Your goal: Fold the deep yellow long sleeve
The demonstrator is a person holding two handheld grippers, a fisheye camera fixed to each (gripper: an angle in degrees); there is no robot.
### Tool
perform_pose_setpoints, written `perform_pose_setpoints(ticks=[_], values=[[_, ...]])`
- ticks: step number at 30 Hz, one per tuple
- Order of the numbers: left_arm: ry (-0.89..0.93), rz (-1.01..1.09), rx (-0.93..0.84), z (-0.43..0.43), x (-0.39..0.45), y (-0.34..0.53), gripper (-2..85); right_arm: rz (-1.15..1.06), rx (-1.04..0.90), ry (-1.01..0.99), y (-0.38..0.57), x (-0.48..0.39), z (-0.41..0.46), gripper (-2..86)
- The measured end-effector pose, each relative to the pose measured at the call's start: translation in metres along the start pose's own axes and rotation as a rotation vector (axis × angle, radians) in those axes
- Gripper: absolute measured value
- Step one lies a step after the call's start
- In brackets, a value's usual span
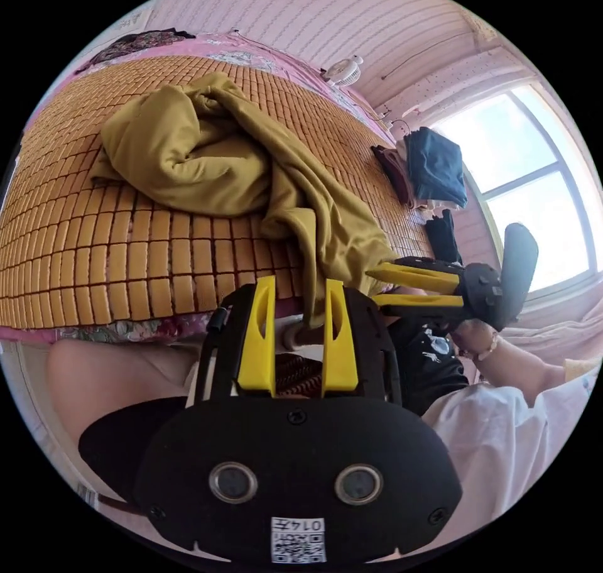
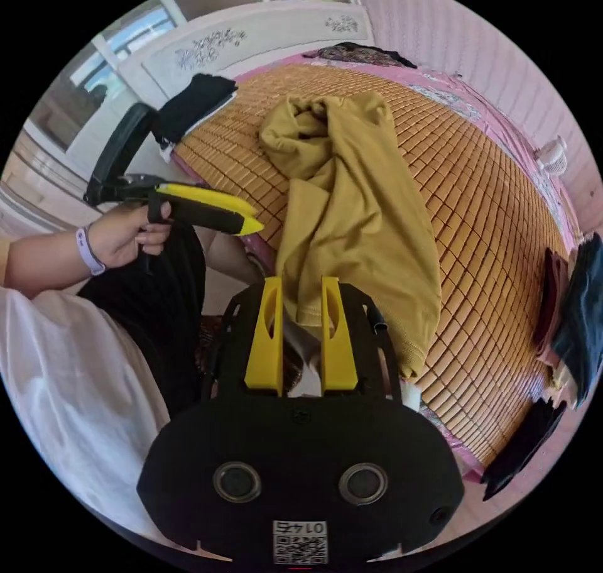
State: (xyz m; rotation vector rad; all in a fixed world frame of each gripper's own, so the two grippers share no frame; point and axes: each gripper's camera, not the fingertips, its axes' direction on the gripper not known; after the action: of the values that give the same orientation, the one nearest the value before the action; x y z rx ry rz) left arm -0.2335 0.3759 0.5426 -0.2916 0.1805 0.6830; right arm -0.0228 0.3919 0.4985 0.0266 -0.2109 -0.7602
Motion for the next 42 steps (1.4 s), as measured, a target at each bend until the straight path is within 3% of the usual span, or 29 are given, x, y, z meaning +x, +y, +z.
perform_pose_setpoints(ticks=[3,6,9,11,14,16,18,20,25,29,34,37,42], values=[[-0.053,0.039,-0.081,0.015,0.002,-0.017,9.2,-0.033,-0.115,0.21,-0.018,-0.003,0.035,9.0],[-0.102,0.13,-0.151,0.016,-0.001,-0.025,3.7,-0.137,-0.124,0.212,-0.022,0.006,0.036,6.6],[-0.079,0.138,-0.201,-0.001,-0.01,-0.031,1.0,-0.056,-0.131,0.153,-0.027,0.043,0.016,2.7],[-0.117,0.184,-0.092,-0.041,-0.01,-0.036,-0.1,0.123,-0.007,0.069,-0.021,0.082,-0.016,2.0],[-0.113,0.193,0.117,-0.119,-0.015,-0.049,-0.2,0.453,0.332,-0.204,0.017,0.154,-0.084,1.4],[-0.214,0.187,0.24,-0.164,-0.018,-0.059,0.1,0.606,0.508,-0.248,0.053,0.189,-0.11,1.2],[-0.361,0.157,0.32,-0.194,-0.022,-0.067,1.1,0.668,0.546,-0.221,0.07,0.2,-0.105,1.0],[-0.412,0.126,0.279,-0.203,-0.035,-0.075,3.7,0.701,0.479,-0.199,0.077,0.204,-0.082,0.9],[-0.284,-0.069,0.195,-0.2,-0.077,-0.041,4.8,0.819,0.228,-0.258,0.103,0.216,-0.016,0.6],[-0.171,-0.073,0.138,-0.194,-0.086,0.01,6.0,0.858,0.257,-0.274,0.13,0.226,-0.018,1.4],[-0.154,-0.006,0.193,-0.182,-0.065,0.034,9.2,0.894,0.368,0.003,0.16,0.229,-0.045,5.9],[-0.081,-0.022,0.198,-0.171,-0.056,0.027,10.9,0.884,0.415,-0.064,0.169,0.23,-0.051,9.4],[-0.14,-0.074,0.008,-0.166,-0.056,0.02,4.7,0.808,0.38,-0.169,0.173,0.227,-0.051,13.5]])
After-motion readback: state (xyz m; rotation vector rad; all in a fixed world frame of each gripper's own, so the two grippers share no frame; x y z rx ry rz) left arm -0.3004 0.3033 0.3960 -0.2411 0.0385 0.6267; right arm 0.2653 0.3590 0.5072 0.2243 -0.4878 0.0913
